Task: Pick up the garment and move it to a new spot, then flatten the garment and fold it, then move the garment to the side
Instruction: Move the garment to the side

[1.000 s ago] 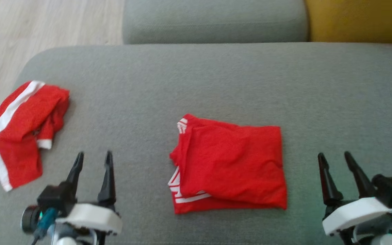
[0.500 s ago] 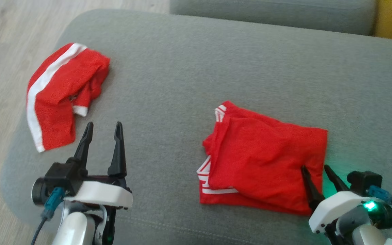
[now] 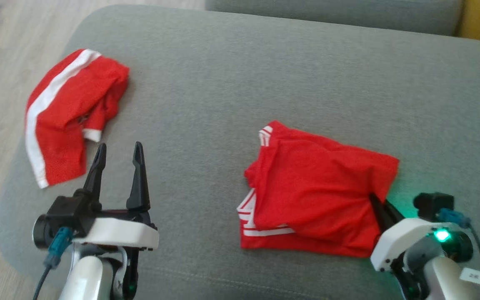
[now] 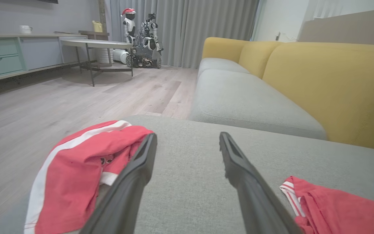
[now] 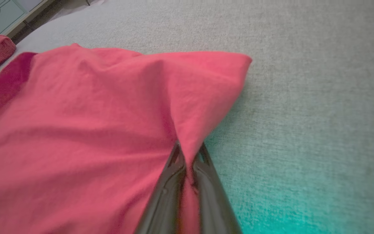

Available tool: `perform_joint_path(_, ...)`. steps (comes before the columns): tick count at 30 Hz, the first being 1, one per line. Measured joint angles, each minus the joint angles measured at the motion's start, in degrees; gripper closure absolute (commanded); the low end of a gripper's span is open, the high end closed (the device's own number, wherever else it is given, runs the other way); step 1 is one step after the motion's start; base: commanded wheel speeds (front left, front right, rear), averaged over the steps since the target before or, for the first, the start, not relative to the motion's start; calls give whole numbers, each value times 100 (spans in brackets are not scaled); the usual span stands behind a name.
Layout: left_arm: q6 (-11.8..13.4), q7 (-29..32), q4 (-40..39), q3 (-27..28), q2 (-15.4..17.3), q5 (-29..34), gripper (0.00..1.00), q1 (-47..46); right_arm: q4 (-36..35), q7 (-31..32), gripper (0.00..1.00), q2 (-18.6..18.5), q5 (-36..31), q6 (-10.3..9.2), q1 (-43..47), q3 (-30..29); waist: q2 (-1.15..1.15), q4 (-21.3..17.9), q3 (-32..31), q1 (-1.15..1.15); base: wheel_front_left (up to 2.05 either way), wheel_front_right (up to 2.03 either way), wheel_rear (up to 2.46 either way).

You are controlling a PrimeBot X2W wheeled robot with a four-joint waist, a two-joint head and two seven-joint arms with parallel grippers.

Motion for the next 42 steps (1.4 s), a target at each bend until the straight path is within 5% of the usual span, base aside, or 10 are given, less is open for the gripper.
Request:
perform_joint_path(11,-75,0,-112,145,-20,119,0,7,-255,-51,100,-302,-198,0,-314,614,0,-974,-30,0,0,0,0)
perform_joint_path(21,-200,-1,-207,101,-18,276,0,-211,-86,-108,100,-1045,-121,0,-1406,587,0,-2013,283,0,0,0,0)
perform_joint_path(32,-445,-41,-188,-142,-10,465,0,-1087,799,-316,100,-1967,-179,0,-2998,345,0,-2503,1298,0,0,0,0)
perform_joint_path(42,-552,-41,-172,-209,154,653,0,-1773,1448,-583,100,-2163,-387,0,-3794,29,0,-2821,2118,1,0,0,0)
